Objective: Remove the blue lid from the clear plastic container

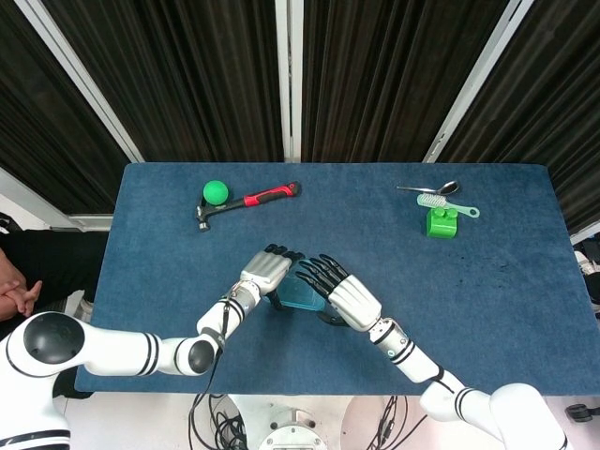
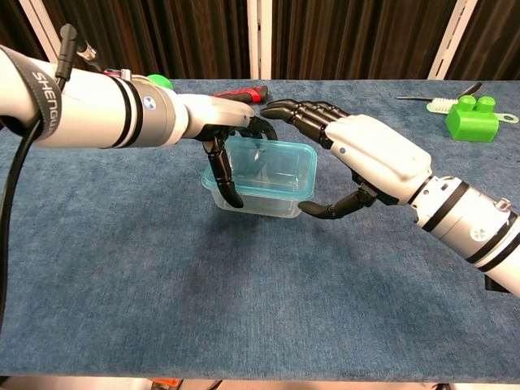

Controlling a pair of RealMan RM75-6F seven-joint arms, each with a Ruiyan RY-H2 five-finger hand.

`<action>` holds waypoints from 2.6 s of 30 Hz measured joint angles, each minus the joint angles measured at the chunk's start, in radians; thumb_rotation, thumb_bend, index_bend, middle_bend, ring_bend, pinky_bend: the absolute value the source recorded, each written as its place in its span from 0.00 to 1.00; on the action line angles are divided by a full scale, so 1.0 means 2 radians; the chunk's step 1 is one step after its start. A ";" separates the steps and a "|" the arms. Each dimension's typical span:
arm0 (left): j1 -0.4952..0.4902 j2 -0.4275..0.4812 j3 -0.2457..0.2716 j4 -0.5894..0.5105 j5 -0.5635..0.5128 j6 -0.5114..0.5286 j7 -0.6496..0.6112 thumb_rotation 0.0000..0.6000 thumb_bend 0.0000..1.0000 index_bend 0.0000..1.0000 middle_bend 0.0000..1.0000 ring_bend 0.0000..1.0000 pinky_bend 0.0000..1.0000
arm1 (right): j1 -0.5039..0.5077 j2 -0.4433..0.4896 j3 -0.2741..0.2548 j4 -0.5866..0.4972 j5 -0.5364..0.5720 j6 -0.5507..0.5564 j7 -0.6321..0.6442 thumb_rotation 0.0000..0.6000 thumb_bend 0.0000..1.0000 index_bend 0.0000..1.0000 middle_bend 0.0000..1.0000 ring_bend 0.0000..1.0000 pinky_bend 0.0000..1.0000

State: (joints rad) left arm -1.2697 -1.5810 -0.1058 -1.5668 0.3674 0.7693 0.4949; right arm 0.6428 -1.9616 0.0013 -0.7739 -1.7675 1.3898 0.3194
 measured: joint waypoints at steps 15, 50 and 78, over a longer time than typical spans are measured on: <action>0.000 -0.004 0.003 0.009 0.005 -0.002 -0.006 1.00 0.00 0.18 0.19 0.06 0.05 | 0.003 0.001 0.003 0.001 0.007 0.016 0.001 1.00 0.17 0.00 0.00 0.00 0.00; 0.012 -0.005 0.000 0.012 0.035 -0.005 -0.021 1.00 0.00 0.08 0.14 0.05 0.05 | 0.004 -0.002 -0.001 0.009 0.008 0.032 -0.012 1.00 0.48 0.21 0.11 0.00 0.00; 0.071 0.035 0.012 -0.054 0.114 0.072 -0.036 1.00 0.00 0.00 0.00 0.00 0.00 | 0.005 -0.031 0.017 0.046 0.014 0.072 -0.029 1.00 0.54 0.82 0.29 0.00 0.00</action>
State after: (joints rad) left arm -1.1276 -1.5119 -0.0817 -1.6745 0.5959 0.9133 0.4234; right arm 0.6534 -2.0227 0.0358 -0.6815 -1.7394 1.5345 0.2612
